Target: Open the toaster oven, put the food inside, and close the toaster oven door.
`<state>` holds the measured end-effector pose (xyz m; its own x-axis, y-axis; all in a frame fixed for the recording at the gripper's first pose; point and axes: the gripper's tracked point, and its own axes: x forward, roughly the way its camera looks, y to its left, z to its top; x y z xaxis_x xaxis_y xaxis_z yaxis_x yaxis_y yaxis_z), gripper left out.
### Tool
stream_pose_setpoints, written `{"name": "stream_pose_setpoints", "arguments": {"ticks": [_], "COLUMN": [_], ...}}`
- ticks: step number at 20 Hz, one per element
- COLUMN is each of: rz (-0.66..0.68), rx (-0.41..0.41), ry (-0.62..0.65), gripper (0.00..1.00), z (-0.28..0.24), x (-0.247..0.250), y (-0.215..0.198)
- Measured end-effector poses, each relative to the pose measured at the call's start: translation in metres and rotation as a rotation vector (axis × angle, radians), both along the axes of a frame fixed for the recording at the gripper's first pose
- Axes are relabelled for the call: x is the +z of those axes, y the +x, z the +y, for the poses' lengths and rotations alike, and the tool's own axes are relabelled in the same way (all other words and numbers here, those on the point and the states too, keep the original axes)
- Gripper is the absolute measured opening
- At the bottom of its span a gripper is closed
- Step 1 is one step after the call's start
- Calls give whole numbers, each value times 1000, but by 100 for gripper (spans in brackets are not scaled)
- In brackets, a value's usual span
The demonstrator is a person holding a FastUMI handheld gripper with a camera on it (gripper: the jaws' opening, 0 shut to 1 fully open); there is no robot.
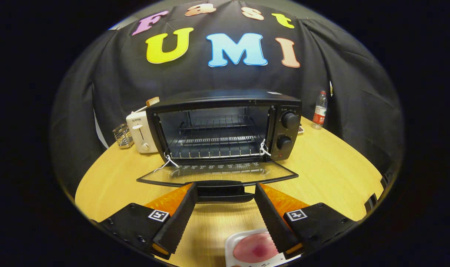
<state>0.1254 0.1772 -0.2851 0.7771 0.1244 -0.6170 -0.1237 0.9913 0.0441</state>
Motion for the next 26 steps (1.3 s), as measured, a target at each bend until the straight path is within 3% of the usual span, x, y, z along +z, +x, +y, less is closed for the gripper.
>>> {"name": "stream_pose_setpoints", "arguments": {"ticks": [6, 16, 26], "rz": [7, 73, 435], "rx": [78, 117, 177], "ry": [11, 127, 232], "gripper": [99, 98, 98], "z": [0, -69, -135], "x": [20, 61, 19], "y": [-35, -71, -79]}}
